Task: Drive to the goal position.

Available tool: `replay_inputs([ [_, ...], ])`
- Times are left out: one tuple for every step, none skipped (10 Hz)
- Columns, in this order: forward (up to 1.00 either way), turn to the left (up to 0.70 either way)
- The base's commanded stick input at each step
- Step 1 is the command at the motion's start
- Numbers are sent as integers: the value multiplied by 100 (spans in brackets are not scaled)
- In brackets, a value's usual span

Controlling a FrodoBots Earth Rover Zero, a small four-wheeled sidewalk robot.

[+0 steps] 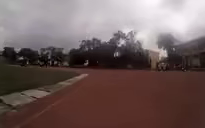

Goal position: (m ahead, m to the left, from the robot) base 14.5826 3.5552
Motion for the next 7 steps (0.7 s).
replay_inputs([
  [70,0],
  [70,0],
  [70,4],
  [70,13],
  [70,12],
  [70,-21],
  [70,-22],
])
